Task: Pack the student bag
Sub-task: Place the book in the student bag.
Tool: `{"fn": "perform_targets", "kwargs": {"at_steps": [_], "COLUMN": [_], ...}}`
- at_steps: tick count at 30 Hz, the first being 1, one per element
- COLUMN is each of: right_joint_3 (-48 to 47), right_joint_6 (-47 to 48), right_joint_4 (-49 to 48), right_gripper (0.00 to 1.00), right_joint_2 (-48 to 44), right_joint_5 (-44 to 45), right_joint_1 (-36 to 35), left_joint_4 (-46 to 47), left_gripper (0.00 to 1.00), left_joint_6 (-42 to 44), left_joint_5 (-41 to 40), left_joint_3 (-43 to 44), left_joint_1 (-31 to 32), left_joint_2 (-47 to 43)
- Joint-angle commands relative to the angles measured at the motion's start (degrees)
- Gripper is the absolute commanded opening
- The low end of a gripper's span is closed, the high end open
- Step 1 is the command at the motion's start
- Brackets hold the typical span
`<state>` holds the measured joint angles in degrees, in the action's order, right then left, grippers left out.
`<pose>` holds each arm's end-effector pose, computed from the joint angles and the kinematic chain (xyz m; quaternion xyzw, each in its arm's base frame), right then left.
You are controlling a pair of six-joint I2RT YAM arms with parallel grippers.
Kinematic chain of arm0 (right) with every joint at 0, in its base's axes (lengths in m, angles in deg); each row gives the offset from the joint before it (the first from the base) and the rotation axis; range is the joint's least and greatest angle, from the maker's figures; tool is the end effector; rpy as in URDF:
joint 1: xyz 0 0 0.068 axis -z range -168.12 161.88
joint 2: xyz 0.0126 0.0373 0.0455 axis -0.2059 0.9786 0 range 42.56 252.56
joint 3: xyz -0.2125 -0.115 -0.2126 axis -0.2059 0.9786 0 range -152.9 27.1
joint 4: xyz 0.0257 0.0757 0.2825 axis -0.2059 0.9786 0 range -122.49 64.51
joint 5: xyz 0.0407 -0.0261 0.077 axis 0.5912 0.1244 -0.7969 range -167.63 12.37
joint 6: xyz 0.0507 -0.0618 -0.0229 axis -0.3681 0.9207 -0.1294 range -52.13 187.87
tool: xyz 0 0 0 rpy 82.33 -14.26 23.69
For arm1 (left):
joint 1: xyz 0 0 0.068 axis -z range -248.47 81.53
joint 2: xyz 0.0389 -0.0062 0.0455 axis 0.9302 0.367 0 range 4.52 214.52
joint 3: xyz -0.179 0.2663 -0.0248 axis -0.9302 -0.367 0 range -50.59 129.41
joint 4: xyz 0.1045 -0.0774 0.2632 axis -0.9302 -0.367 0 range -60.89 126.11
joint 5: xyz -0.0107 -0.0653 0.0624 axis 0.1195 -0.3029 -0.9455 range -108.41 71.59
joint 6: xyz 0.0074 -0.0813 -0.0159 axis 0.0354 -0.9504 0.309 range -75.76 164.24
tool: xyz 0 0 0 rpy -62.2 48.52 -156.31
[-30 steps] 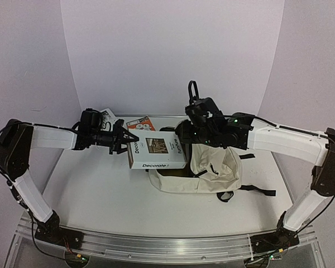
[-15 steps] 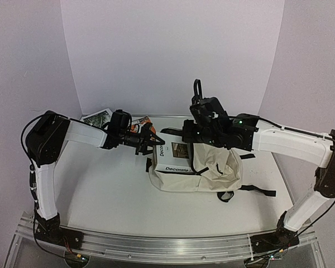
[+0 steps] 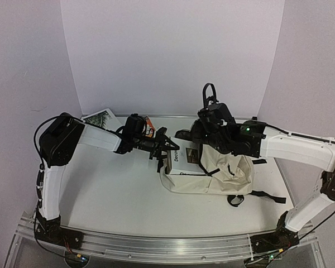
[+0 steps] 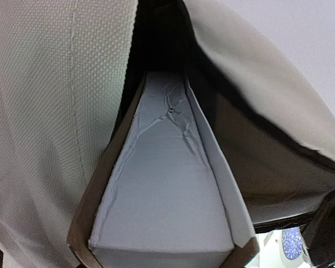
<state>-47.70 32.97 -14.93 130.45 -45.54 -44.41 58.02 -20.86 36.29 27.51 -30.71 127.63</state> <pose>0.2599 0.3200 0.3539 -0.0206 0.8459 0.1718 0.5045 0.3892 -0.3764 0.1764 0.0710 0.7799 -0.6218 0.0056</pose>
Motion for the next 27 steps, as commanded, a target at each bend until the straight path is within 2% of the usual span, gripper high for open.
{"fn": "perform_targets", "kwargs": {"at_steps": [1,3,5,8,12,17,22,27], "right_joint_3": [0.6,1.9,2.4,2.7,0.8,-1.9,-3.4,-3.2], "right_joint_6": [-2.4,-0.9,1.3,5.6,8.1,11.0,10.8,10.2], "right_joint_4": [-13.6,-16.3,-19.0,-25.4,-27.8,-29.9,-30.2,-29.9], "right_gripper": [0.00,0.00,0.00,0.00,0.00,0.00,0.00,0.00], "right_joint_2": [-6.2,-7.4,-7.9,-7.9,-6.6,-5.0,-3.2,-2.6], "right_joint_5": [6.1,5.7,2.1,-7.4,-12.0,-12.9,-10.6,-7.8], "right_joint_1": [-0.7,-0.7,-0.6,-0.7,-2.2,-4.4,-4.5,-4.4], "left_joint_4": [-0.7,-6.1,-7.2,-5.6,0.1,8.0,5.8,-0.9], "left_gripper": [0.17,0.17,0.17,0.17,0.17,0.17,0.17,0.20], "left_joint_6": [0.6,3.7,4.5,3.5,0.1,-4.3,-3.2,0.7], "left_joint_5": [-2.8,-5.3,-5.3,-3.4,-0.7,0.6,0.5,0.3], "left_joint_3": [0.7,0.3,0.1,0.3,0.2,0.7,1.8,1.0], "left_joint_1": [1.9,1.9,1.9,1.9,2.0,2.4,4.0,6.4], "left_joint_2": [-1.2,-2.9,-3.5,-3.1,-2.3,-1.4,-0.1,1.0]}}
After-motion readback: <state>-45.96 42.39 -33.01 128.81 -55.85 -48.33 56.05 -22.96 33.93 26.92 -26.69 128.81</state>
